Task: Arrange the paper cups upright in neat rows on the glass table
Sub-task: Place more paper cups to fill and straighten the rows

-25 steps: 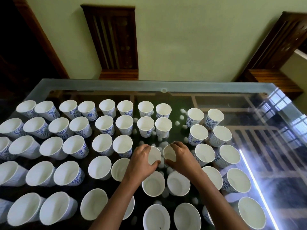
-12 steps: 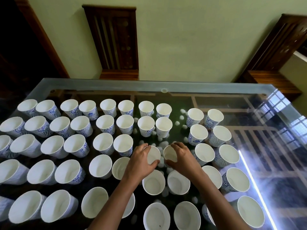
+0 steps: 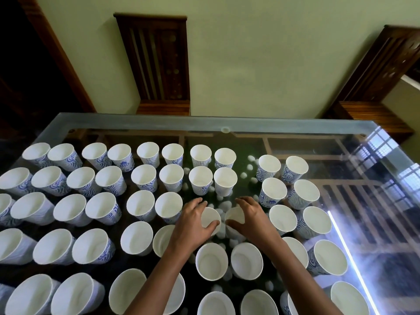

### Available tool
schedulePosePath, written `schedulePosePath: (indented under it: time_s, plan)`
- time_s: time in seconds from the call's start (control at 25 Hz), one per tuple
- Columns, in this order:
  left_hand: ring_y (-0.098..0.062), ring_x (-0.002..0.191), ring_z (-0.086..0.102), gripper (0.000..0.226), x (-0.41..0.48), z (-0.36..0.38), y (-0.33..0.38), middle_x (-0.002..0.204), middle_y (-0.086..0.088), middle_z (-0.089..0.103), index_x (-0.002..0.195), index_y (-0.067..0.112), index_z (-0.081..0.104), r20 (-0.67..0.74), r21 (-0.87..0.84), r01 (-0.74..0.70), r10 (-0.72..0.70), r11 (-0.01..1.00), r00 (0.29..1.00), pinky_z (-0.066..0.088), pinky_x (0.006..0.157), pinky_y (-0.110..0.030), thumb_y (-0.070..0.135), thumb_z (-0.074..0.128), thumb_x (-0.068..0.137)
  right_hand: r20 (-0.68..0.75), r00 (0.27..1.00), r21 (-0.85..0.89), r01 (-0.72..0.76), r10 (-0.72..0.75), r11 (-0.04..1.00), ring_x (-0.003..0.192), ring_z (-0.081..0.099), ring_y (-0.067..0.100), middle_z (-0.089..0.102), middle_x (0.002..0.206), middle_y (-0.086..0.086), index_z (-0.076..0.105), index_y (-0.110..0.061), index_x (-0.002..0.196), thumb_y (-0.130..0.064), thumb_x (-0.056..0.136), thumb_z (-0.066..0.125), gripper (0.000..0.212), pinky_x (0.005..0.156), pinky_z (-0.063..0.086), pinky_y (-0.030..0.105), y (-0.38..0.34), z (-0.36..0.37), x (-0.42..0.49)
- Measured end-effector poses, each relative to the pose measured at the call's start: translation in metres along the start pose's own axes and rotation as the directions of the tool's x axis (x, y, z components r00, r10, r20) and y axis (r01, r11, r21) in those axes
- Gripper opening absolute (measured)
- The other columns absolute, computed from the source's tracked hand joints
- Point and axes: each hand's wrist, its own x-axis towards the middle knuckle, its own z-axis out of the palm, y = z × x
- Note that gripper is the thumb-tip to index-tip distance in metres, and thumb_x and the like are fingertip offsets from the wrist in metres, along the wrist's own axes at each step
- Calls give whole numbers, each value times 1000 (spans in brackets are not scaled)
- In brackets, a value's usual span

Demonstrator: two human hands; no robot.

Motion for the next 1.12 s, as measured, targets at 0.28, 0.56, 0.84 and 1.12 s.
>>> schedulePosePath:
  time_s: [0.28, 0.56, 0.84, 1.12]
  plan:
    - [-20, 130, 36, 59, 79, -13, -3, 142, -5, 41, 130, 11, 49, -83, 4, 37, -36, 999, 996, 27, 107, -26, 37, 65, 80, -51, 998, 90, -19, 23, 996, 124, 45, 27, 44, 139, 14, 43, -5, 134, -28, 77, 74, 69, 103, 37, 31, -10, -7, 78]
    - [-20, 130, 34, 60, 108, 0, -13, 143, -5, 39, 132, 13, 45, -54, 24, 104, -103, 994, 993, 26, 108, -26, 38, 64, 81, -59, 997, 83, -53, 58, 995, 117, 47, 28, 48, 132, 13, 46, -7, 129, -33, 75, 73, 66, 95, 39, 31, -10, 7, 111]
    - [-21, 129, 38, 62, 92, 1, -10, 142, -7, 42, 130, 10, 49, -19, -11, 77, -77, 997, 997, 27, 107, -27, 37, 67, 77, -40, 996, 40, -72, 73, 997, 121, 44, 27, 46, 134, 13, 42, -7, 134, -35, 74, 75, 74, 98, 38, 31, -1, 5, 94]
    - [-19, 132, 34, 63, 68, 4, -6, 144, -5, 39, 133, 13, 46, 25, 9, 46, -46, 999, 999, 27, 107, -27, 40, 64, 80, -17, 998, 13, -68, 68, 998, 127, 40, 24, 40, 142, 8, 37, -11, 139, -34, 73, 76, 79, 104, 35, 30, 6, 0, 68]
